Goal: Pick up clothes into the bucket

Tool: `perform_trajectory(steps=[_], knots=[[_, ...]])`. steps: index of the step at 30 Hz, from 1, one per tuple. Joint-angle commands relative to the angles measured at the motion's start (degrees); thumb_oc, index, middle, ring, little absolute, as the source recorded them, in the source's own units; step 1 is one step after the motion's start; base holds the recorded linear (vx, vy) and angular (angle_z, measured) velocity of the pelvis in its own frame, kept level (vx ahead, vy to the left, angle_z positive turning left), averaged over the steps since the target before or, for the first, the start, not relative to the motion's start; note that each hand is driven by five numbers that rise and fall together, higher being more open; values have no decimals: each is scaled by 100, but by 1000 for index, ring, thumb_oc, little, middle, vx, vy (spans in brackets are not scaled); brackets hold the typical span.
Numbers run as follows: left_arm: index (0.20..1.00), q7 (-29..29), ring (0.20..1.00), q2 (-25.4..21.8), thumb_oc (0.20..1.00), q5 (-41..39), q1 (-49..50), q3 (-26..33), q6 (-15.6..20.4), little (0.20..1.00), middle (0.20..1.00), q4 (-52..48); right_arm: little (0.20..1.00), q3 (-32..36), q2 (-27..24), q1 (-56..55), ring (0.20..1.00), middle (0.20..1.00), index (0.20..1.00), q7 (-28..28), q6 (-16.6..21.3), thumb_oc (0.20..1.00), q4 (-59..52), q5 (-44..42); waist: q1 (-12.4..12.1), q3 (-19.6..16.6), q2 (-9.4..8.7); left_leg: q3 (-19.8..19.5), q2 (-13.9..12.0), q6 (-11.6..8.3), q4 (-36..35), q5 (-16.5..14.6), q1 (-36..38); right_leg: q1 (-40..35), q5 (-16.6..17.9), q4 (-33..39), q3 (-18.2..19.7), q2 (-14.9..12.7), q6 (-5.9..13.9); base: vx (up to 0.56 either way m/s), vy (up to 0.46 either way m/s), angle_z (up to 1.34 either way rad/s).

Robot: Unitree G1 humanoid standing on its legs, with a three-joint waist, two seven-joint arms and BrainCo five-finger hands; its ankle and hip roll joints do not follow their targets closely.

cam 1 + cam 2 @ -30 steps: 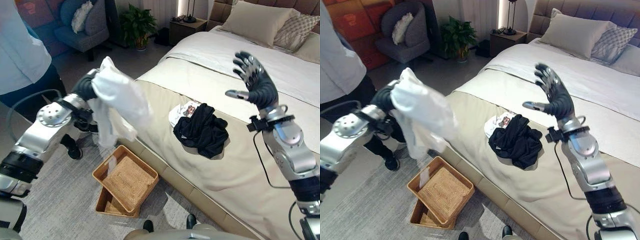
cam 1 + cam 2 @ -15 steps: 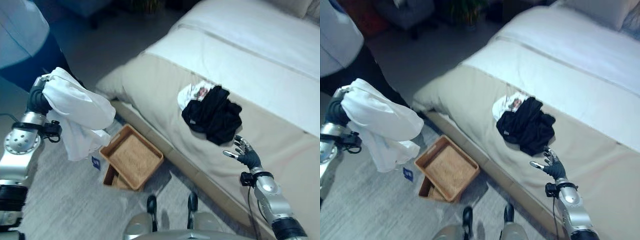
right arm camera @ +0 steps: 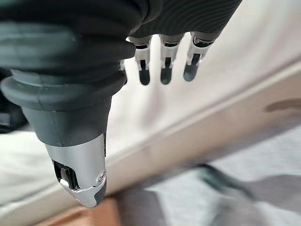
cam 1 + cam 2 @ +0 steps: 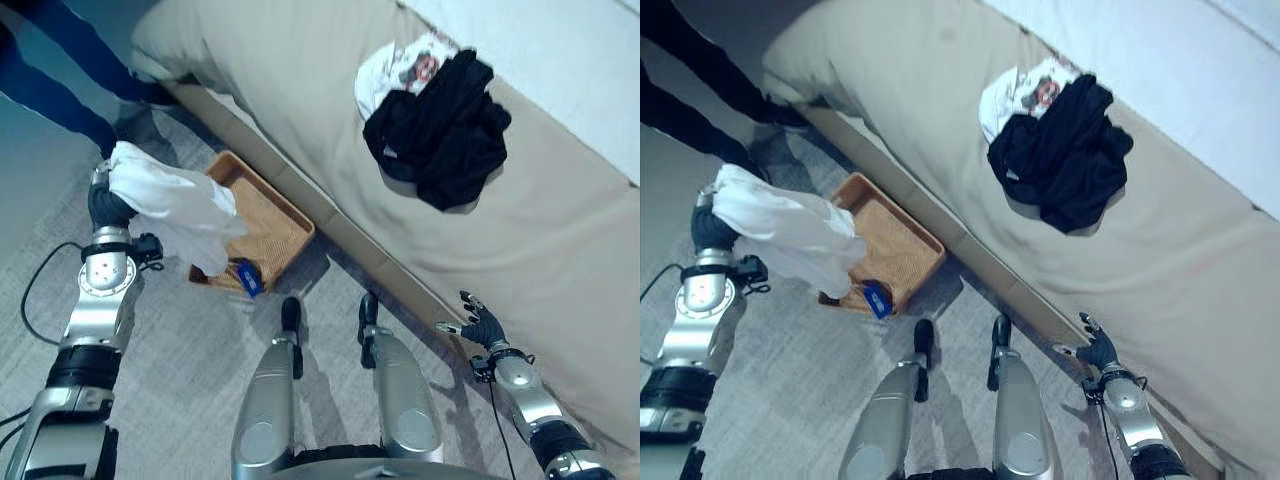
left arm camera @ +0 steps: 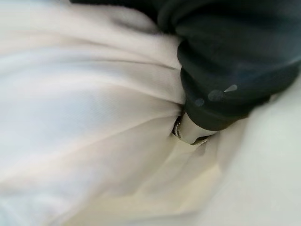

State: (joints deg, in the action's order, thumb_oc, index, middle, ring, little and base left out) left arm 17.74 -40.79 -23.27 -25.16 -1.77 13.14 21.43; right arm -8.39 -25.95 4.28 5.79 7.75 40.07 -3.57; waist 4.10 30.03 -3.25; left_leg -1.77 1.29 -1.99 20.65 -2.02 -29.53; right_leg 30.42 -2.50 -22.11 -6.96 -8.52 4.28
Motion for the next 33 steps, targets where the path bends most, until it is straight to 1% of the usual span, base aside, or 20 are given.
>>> perform_trajectory(steps=[1, 4, 6, 7, 8, 9, 13, 14, 15, 16, 17, 19, 23, 25, 26, 29, 30, 31, 32, 33], knots=[[200, 235, 200, -190, 200, -42, -481, 63, 487, 200, 200, 31, 1000, -267, -256, -59, 1000, 1000, 1000, 230, 218, 1000, -10, 110, 172, -69, -74, -66, 81, 180, 654, -324, -284, -87, -3, -69, 33, -175, 132, -78, -7, -3], [200, 375, 200, -276, 200, -122, -1072, -366, 494, 200, 200, 365, 1000, -340, -294, 53, 1000, 1000, 1000, 436, 305, 1000, -18, 22, 283, -24, -141, -74, 49, 169, 890, -333, -895, 501, 29, -218, 67, -170, 141, -66, -4, 0], [200, 433, 200, -290, 200, -123, -1241, -491, 489, 200, 200, 482, 1000, -348, -293, 112, 1000, 1000, 1000, 495, 336, 1000, -15, -26, 299, -23, -149, -70, 48, 166, 952, -338, -1076, 698, 30, -291, 75, -170, 144, -32, -3, -6], [200, 481, 200, -351, 200, -83, -1510, -686, 467, 200, 200, 634, 1000, -376, -312, 184, 1000, 1000, 1000, 604, 403, 1000, -87, -96, 334, -23, -158, -67, 42, 173, 1116, -368, -1383, 988, 15, -410, 104, -159, 140, -30, 4, -4], [200, 481, 200, -352, 200, -84, -1514, -687, 468, 200, 200, 635, 1000, -375, -311, 187, 1000, 1000, 1000, 603, 403, 1000, -86, -96, 336, -23, -159, -68, 45, 173, 1109, -361, -1385, 990, 20, -406, 103, -162, 141, 59, 7, -4], [200, 565, 200, -341, 200, -56, -1771, -896, 404, 200, 200, 917, 1000, -422, -295, 246, 1000, 1000, 1000, 708, 474, 1000, -140, -189, 373, -23, -158, -83, 12, 154, 1291, -611, -1541, 1192, -168, -601, 147, -117, 189, 75, 1, -3], [206, 565, 206, -467, 206, -11, -2148, -1124, 371, 206, 206, 1208, 1000, -429, -328, 319, 1000, 1000, 1000, 789, 552, 1000, -329, -292, 422, -23, -183, -77, -8, 169, 1486, -660, -1936, 1571, -155, -714, 187, -100, 205, 15, 1, -2], [567, 605, 567, -452, 567, 4, -2249, -1191, 298, 567, 567, 1388, 1000, -450, -331, 347, 1000, 1000, 1000, 850, 586, 1000, -357, -303, 450, -23, -192, -75, -7, 179, 1537, -675, -2043, 1692, -142, -747, 204, -89, 213, 0, 0, 0], [1000, 678, 1000, -423, 1000, 38, -2409, -1249, 230, 1000, 1000, 1585, 1000, -466, -332, 392, 1000, 1000, 1000, 908, 597, 1000, -388, -305, 460, -23, -192, -56, -24, 184, 1591, -691, -2146, 1783, -136, -760, 204, -87, 220, 10, 14, -5], [1000, 824, 1000, -389, 1000, 270, -2696, -1457, 10, 1000, 1000, 1961, 1000, -511, -301, 443, 1000, 1000, 1000, 1026, 587, 1000, -446, -338, 504, -23, -209, -53, -42, 196, 1650, -702, -2299, 1937, -108, -767, 206, -82, 238, 9, 6, -7], [1000, 825, 1000, -387, 1000, 269, -2718, -1472, 12, 1000, 1000, 1972, 1000, -503, -296, 445, 1000, 1000, 1000, 1028, 587, 1000, -445, -337, 496, -23, -208, -54, -43, 196, 1658, -704, -2311, 1947, -109, -772, 205, -81, 238, 16, -4, -6], [1000, 870, 1000, -378, 1000, 436, -2846, -1551, -171, 1000, 1000, 2185, 1000, -493, -279, 489, 1000, 1000, 1000, 1126, 582, 1000, -575, -371, 504, -23, -218, -47, -52, 211, 1670, -715, -2398, 2036, -81, -737, 201, -63, 257, 0, 0, 0], [1000, 958, 1000, -105, 1000, 307, -2787, -1366, -446, 1000, 1000, 2621, 1000, -351, -228, 716, 1000, 1000, 1000, 1393, 568, 1000, -1033, -514, 500, -23, -223, 3, -78, 233, 1585, -719, -2420, 2096, -13, -597, 219, -28, 286, 11, 12, -4], [1000, 927, 1000, -6, 1000, 261, -2812, -1089, -665, 1000, 1000, 3269, 1000, -169, -317, 804, 1000, 1000, 1000, 1581, 689, 1000, -1802, -469, 544, -23, -256, 45, -96, 235, 1499, -725, -2341, 2048, 9, -479, 258, -1, 299, 28, 26, -16], [1000, 919, 1000, -3, 1000, 258, -2823, -1093, -659, 1000, 1000, 3286, 1000, -162, -320, 791, 1000, 1000, 1000, 1582, 678, 1000, -1821, -466, 542, -23, -254, 46, -96, 236, 1494, -724, -2337, 2046, 9, -476, 259, -2, 299, 30, 9, -15], [1000, 901, 1000, 27, 1000, 285, -2582, -754, -761, 1000, 1000, 3548, 1000, 174, -478, 807, 1000, 1000, 1000, 1786, 863, 1000, -2703, -274, 525, -23, -222, 61, -101, 228, 1326, -712, -2186, 1947, 15, -364, 258, 0, 312, 25, -3, -9], [1000, 928, 1000, 77, 1000, 273, -2381, -622, -758, 1000, 1000, 3451, 1000, 318, -561, 805, 1000, 1000, 1000, 1858, 878, 1000, -3032, -182, 506, -23, -209, 64, -101, 225, 1273, -704, -2120, 1896, 19, -326, 256, -1, 311, -55, -8, -1], [1000, 883, 1000, 198, 1000, 228, -2020, -351, -771, 1000, 1000, 3500, 1000, 601, -736, 896, 1000, 1000, 1000, 2001, 926, 1000, -3497, 61, 474, -23, -205, 120, -76, 230, 1061, -470, -2066, 1869, 195, -169, 204, -45, 265, 0, 0, 0], [1000, 883, 1000, 212, 1000, 232, -1982, -344, -776, 1000, 1000, 3496, 1000, 589, -742, 861, 1000, 1000, 1000, 1999, 909, 1000, -3513, 67, 461, -23, -180, 65, -94, 207, 1076, -657, -1924, 1749, 25, -220, 239, -7, 311, -69, -5, -1], [1000, 905, 1000, 247, 1000, 232, -1871, -256, -761, 1000, 1000, 3469, 1000, 707, -793, 909, 1000, 1000, 1000, 2078, 928, 1000, -3600, 146, 456, -23, -188, 116, -65, 224, 992, -450, -1972, 1793, 204, -128, 187, -52, 265, 78, -11, 1]])
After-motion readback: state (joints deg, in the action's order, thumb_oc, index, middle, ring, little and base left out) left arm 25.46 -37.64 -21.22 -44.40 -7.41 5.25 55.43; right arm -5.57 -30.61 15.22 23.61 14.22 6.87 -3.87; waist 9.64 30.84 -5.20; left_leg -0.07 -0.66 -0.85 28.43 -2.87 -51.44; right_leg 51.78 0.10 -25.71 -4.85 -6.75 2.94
